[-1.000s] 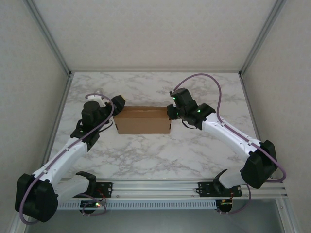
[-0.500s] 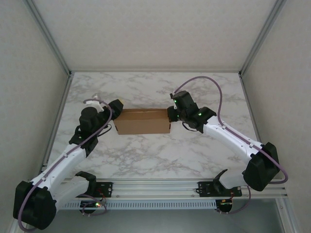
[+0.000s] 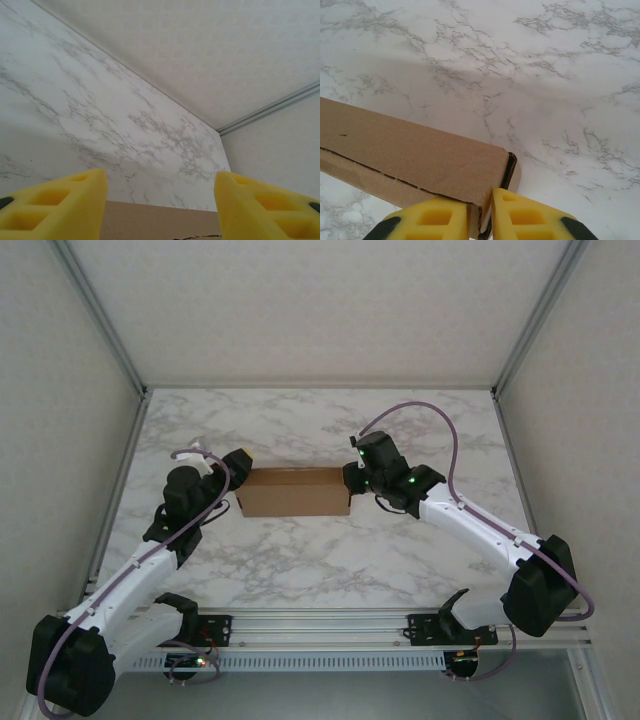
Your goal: Fold the paper box
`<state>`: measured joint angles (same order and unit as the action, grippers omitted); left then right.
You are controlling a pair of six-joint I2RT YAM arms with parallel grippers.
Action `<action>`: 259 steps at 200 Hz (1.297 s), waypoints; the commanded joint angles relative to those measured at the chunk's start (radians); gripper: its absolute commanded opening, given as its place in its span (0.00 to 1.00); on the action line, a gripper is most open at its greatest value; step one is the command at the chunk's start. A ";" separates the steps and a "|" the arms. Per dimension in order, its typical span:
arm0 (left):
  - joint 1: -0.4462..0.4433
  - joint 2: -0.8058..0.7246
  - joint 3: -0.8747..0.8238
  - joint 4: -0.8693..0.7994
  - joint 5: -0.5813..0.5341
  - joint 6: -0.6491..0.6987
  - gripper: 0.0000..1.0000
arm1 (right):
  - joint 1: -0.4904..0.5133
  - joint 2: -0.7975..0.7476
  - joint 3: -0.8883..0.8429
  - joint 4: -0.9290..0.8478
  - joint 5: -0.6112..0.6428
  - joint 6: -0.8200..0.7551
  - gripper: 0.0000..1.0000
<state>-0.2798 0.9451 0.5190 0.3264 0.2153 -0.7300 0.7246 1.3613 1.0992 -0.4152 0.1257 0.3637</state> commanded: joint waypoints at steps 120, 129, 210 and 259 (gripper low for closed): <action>-0.003 0.014 -0.028 -0.086 0.031 -0.026 0.58 | -0.037 -0.081 0.067 -0.026 -0.189 0.134 0.63; -0.003 0.013 -0.031 -0.087 0.029 -0.028 0.58 | -0.042 -0.072 0.081 -0.040 -0.184 0.156 0.62; -0.003 0.002 -0.078 -0.084 0.023 -0.054 0.57 | -0.064 0.036 0.109 -0.135 -0.080 0.182 0.57; -0.004 0.003 -0.099 -0.087 0.021 -0.073 0.56 | -0.064 0.042 -0.010 -0.061 -0.108 0.195 0.42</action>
<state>-0.2802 0.9360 0.4694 0.3450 0.2169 -0.7712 0.6647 1.3975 1.1477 -0.4919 0.0212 0.5461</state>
